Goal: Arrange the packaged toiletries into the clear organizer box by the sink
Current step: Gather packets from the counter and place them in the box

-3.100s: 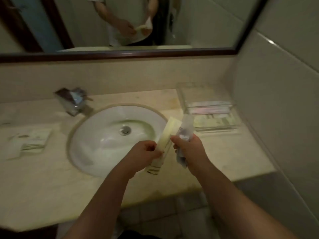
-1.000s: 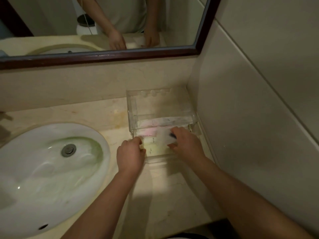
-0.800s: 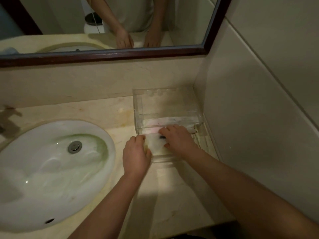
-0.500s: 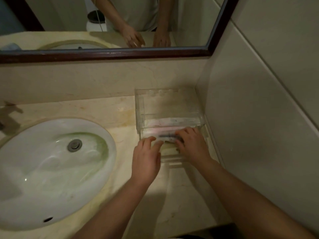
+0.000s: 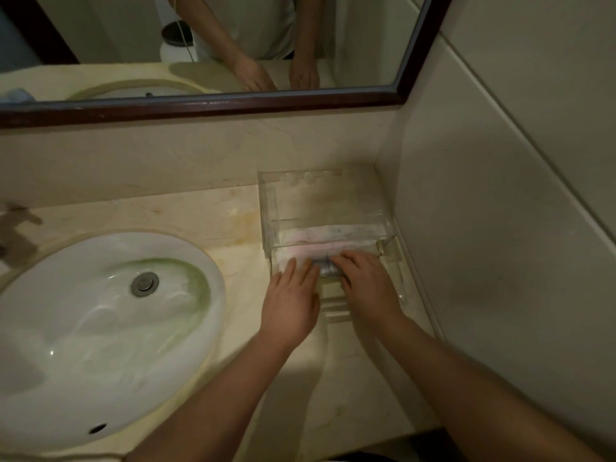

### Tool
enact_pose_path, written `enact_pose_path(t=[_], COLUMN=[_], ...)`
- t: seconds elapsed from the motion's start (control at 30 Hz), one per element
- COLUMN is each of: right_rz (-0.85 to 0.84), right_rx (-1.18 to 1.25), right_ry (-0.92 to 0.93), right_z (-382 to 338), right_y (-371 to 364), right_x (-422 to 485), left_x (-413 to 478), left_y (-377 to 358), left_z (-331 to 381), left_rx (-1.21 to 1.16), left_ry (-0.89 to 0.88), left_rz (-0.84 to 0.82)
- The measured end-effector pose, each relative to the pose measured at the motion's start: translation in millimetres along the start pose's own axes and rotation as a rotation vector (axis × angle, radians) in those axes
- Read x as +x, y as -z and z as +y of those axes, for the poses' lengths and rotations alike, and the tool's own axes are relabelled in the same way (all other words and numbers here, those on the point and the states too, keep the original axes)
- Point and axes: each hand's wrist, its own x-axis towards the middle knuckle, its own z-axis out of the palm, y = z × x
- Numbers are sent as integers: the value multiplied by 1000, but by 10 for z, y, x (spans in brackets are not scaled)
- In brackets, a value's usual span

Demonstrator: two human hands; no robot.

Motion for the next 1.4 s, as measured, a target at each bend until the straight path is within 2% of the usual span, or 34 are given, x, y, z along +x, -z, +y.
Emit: enact_pose_path(t=[0.07, 0.2, 0.27, 0.37, 0.43, 0.5, 0.63, 0.73, 0.8, 0.9, 1.07, 1.23, 1.4], right_rz=[-83, -262, -300, -200, -114, -108, -220, -303, -332, -399, -483, -512, -479], right_rx=[-77, -158, -156, -143, -59, 63, 262, 327, 356, 401, 351, 338, 256], right_ry=[28, 10, -28, 14, 60, 110, 262, 451, 505, 491, 513, 296, 186], right_z=[-33, -92, -136, -360, -654, -1114, -2062, -2790, -3233, -3895, -4956, -5932, -6446], right_y=[-58, -110, -114, -111, -137, -243, -519, -745, -846, -1004, -1442, -1944, -2313], right_x=[-79, -197, -194, -177, -189, -189, -136, -111, -105, -69, 245, 551, 824], left_x=[0, -14, -47, -242, -453, -772, -1470, -2137, -2497, -2897, -3304, -3412, -3299], left_y=[-18, -15, 39, 191, 294, 442, 771, 935, 1065, 1308, 1635, 1833, 1803], left_z=[10, 1, -26, -126, -312, -594, -1231, -1751, -2085, -2639, -3797, -4905, -5647], left_rx=[45, 109, 34, -111, -209, -229, -232, -237, -258, -313, -390, -453, -467], left_ry=[12, -37, -52, 25, 102, 230, 548, 740, 863, 1021, 1114, 1149, 1176], left_rz=[-97, -135, -106, 55, 170, 228, 406, 546, 599, 643, 672, 572, 508])
